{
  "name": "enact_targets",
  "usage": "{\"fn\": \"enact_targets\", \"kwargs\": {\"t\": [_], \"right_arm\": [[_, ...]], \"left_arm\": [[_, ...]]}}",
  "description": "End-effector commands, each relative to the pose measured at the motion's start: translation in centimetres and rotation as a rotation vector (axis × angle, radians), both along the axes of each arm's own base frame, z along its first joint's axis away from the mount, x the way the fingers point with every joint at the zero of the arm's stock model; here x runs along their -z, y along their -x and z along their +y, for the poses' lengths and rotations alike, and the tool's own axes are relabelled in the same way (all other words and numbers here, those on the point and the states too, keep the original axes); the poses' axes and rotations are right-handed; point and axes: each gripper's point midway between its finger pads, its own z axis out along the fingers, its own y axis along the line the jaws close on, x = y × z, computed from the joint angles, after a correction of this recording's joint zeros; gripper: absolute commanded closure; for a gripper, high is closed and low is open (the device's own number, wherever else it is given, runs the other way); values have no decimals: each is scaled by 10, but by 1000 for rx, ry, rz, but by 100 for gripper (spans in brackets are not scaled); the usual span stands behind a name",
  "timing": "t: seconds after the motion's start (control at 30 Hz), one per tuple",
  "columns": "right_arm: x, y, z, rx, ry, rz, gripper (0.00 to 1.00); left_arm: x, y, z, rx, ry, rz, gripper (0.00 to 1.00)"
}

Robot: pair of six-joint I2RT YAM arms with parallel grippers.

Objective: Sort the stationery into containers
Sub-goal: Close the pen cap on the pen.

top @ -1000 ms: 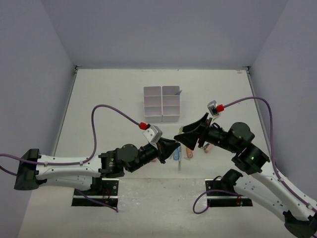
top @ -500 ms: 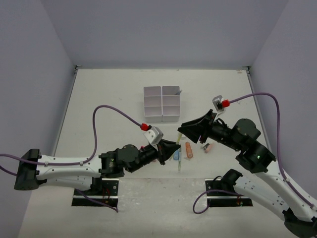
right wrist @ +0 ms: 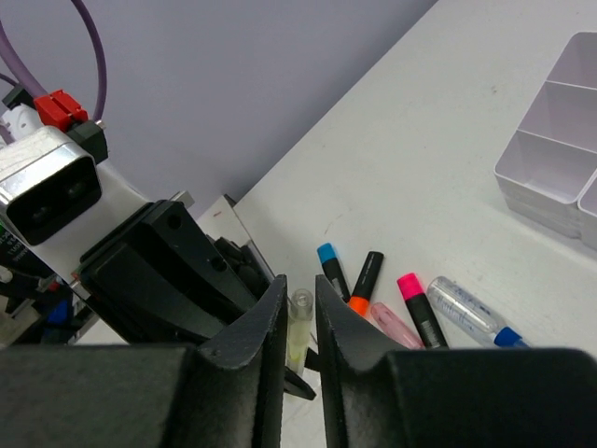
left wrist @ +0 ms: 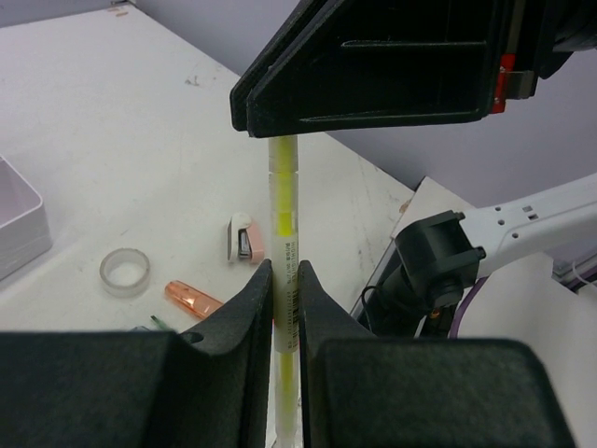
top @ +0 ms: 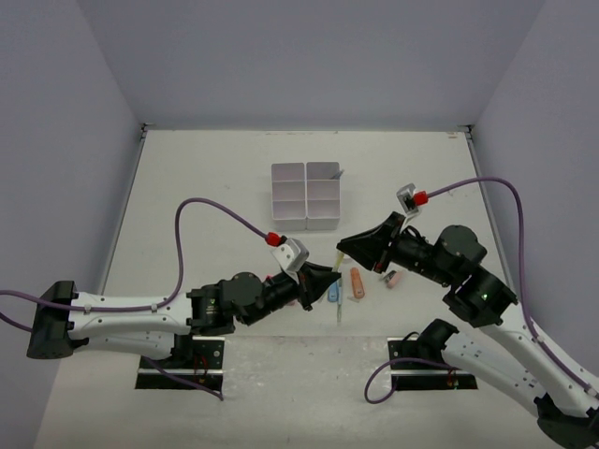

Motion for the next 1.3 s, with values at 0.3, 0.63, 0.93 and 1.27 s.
{"fn": "enact_targets", "kwargs": {"t": [0.3, 0.63, 0.93, 1.27], "right_arm": [[26, 1, 11, -38, -42, 38, 100], [97, 13, 28, -138, -12, 176, 100], [121, 18, 31, -145, 32, 190, 100], [138, 20, 38, -134, 103, 178, 100]], "left_arm": [[-62, -15, 6, -87, 100, -101, 100], [-128, -23, 22, -147, 159, -223, 100], [-155, -28, 34, -192, 246, -227, 100], [-185, -32, 48, -236, 319, -229, 100]]}}
